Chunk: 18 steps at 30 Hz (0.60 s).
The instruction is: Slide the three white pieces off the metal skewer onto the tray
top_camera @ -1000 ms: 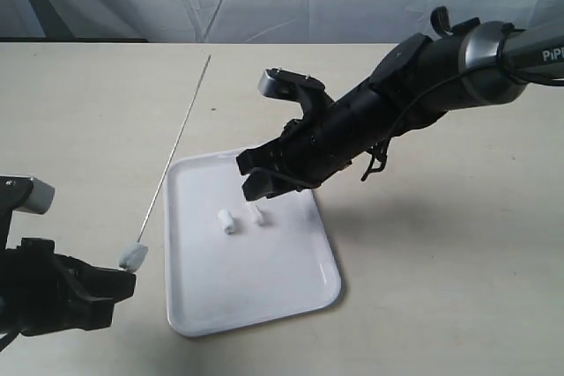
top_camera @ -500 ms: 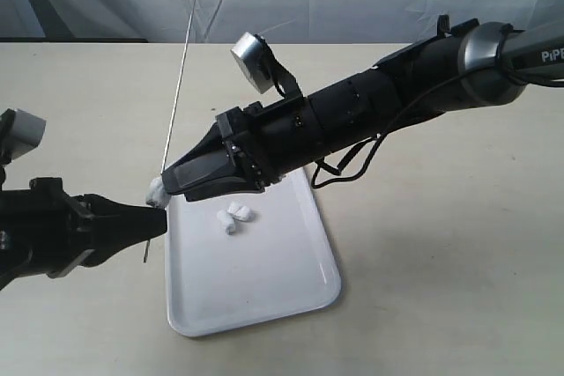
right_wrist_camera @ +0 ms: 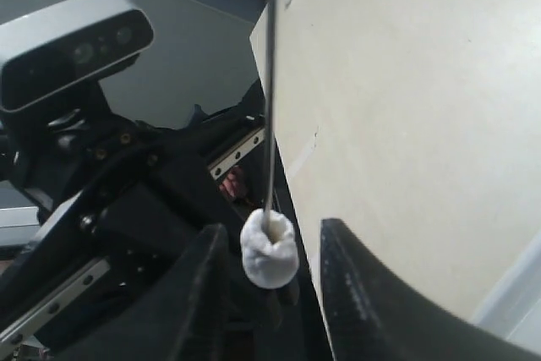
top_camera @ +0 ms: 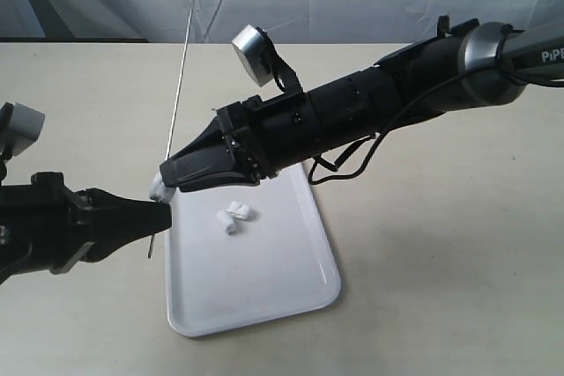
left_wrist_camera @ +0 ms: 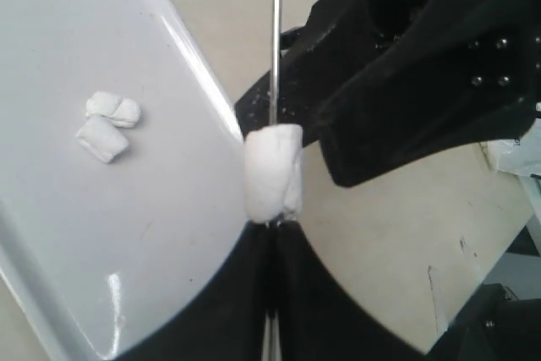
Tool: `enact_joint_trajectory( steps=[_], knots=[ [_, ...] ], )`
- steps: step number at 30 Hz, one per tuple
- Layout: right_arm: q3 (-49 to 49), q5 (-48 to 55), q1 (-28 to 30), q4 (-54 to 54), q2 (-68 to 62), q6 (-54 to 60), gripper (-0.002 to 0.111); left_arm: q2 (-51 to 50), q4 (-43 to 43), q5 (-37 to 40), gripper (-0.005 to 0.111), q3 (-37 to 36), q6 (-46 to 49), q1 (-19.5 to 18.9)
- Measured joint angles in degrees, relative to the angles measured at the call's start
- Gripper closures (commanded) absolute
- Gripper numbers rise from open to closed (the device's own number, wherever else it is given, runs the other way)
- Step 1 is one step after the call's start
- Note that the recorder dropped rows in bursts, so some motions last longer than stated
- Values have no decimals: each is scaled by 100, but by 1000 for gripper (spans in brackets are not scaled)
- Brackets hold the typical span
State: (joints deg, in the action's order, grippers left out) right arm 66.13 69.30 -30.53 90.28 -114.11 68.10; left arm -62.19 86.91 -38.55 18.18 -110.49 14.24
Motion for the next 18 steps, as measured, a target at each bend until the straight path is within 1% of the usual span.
enact_joint_trajectory(
  steps=[9,16,18],
  knots=[
    [0,0,-12,5,0,17,77,0,-77,-4,107,0,0,0],
    [0,-195,-221,45,0,54,77,0,-137,-13,107,0,0,0],
    [0,-220,-223,49,0,54,84,0,-137,-17,107,0,0,0]
  ],
)
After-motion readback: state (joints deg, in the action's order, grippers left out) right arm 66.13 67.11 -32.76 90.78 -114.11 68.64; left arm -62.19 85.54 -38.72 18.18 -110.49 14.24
